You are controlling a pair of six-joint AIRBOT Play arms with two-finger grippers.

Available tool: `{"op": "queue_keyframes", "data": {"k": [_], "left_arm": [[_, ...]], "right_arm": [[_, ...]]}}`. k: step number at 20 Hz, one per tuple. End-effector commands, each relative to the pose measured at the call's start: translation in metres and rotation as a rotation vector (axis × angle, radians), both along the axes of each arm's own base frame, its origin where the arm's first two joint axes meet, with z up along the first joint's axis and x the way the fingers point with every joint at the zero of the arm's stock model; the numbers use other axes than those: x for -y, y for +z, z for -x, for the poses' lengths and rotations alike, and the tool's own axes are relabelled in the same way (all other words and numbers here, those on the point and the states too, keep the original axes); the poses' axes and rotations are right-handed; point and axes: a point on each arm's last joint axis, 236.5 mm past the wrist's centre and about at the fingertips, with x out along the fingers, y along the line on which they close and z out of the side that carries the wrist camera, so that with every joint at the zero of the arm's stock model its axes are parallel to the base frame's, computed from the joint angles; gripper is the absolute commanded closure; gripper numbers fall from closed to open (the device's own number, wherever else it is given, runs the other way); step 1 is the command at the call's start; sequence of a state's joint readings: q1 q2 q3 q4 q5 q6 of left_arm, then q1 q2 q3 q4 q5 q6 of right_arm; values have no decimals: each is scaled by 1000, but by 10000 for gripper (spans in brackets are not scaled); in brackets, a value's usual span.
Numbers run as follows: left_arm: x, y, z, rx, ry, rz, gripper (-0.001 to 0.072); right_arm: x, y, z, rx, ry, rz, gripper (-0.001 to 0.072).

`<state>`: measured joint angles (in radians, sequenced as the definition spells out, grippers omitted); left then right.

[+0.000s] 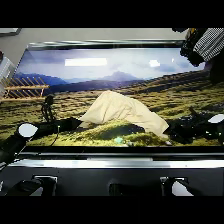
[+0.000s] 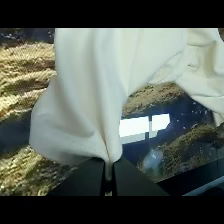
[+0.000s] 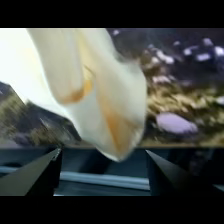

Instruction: Fold the clothes and pants, and hang the long-sleeved shirts on hangers.

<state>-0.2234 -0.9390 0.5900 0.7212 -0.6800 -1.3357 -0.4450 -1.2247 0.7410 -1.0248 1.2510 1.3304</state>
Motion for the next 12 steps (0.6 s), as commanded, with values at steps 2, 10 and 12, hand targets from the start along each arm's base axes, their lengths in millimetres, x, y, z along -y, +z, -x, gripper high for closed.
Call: {"op": "queue_keyframes", "data": {"k": [2, 10, 12], "left_arm": [[-1, 0, -1, 4, 4, -1, 688], [-47, 119, -65, 317, 80, -21, 688], [-85, 218, -81, 529, 126, -58, 688]], "right_arm": [[-23, -14, -24, 73, -31, -22, 153], [6, 142, -127, 498, 126, 156, 672], [32, 272, -163, 826, 77, 315, 672]]}}
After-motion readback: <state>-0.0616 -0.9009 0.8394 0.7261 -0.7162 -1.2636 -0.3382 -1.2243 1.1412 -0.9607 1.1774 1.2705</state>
